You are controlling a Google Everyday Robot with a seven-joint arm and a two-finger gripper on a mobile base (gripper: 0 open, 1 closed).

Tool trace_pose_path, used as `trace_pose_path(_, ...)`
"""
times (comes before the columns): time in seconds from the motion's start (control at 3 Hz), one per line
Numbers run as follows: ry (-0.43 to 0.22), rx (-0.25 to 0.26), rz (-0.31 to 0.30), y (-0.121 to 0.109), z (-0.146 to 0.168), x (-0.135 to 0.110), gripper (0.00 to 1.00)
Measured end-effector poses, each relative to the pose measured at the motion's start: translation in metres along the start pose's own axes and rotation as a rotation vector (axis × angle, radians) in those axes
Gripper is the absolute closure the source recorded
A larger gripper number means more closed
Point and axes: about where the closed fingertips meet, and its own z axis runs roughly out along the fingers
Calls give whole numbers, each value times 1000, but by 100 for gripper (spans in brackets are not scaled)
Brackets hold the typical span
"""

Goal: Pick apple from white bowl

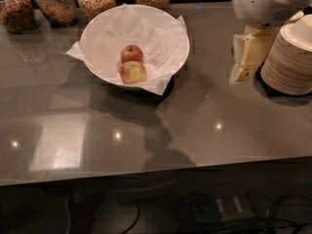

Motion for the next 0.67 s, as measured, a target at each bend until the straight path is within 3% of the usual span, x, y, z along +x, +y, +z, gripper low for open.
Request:
trace_pose_path(0.33,-72,28,-224,-52,14,-44,0)
trace_pose_path(0.67,-134,2,-374,-93,41,-84,0)
